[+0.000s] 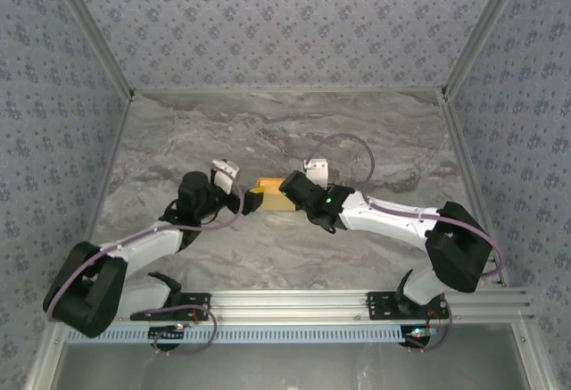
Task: Fold the paper box
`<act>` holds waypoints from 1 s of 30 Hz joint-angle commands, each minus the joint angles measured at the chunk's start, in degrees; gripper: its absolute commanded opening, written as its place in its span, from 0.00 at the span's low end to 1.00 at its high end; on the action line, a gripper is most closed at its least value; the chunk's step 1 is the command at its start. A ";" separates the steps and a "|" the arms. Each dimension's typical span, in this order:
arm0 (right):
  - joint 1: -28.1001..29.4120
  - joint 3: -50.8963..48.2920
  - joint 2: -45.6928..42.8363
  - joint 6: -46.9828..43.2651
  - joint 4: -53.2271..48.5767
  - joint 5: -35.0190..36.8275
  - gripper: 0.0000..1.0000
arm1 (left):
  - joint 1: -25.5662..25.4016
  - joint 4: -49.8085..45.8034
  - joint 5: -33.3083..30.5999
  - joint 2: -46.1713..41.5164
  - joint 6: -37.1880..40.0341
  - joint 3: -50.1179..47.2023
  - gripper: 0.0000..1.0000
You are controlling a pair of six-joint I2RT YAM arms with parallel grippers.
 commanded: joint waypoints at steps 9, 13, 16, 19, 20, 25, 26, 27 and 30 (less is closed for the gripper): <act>0.67 1.81 3.41 2.01 -8.46 0.62 0.00 | 0.30 -26.49 5.11 -2.53 -12.42 14.54 0.67; 0.00 2.37 3.94 3.04 -9.24 -0.56 0.00 | -2.77 -31.22 7.74 2.85 -6.97 18.22 0.45; -0.31 2.55 4.15 3.20 -9.28 -1.35 0.00 | -5.48 -32.53 5.65 4.92 -4.33 19.32 0.44; -0.32 2.82 4.14 3.21 -9.62 -1.61 0.00 | -6.00 -32.78 2.13 4.92 -4.17 19.25 0.47; -0.33 2.77 4.17 3.08 -9.70 -1.60 0.00 | -6.04 -32.76 0.59 4.50 -3.98 19.09 0.47; -0.32 3.08 4.08 2.93 -9.89 -1.70 0.00 | -6.17 -33.17 -1.44 3.70 -2.74 19.31 0.37; -0.33 3.15 4.07 2.91 -9.98 -1.62 0.00 | -6.29 -33.44 -1.32 4.03 -2.55 19.62 0.33; -0.30 3.24 4.04 2.78 -9.96 -1.60 0.00 | -6.34 -33.70 -1.14 4.46 -2.46 19.77 0.28; -0.27 3.51 4.16 2.67 -9.98 -1.65 0.00 | -6.67 -34.33 -0.24 5.83 -2.23 20.76 0.17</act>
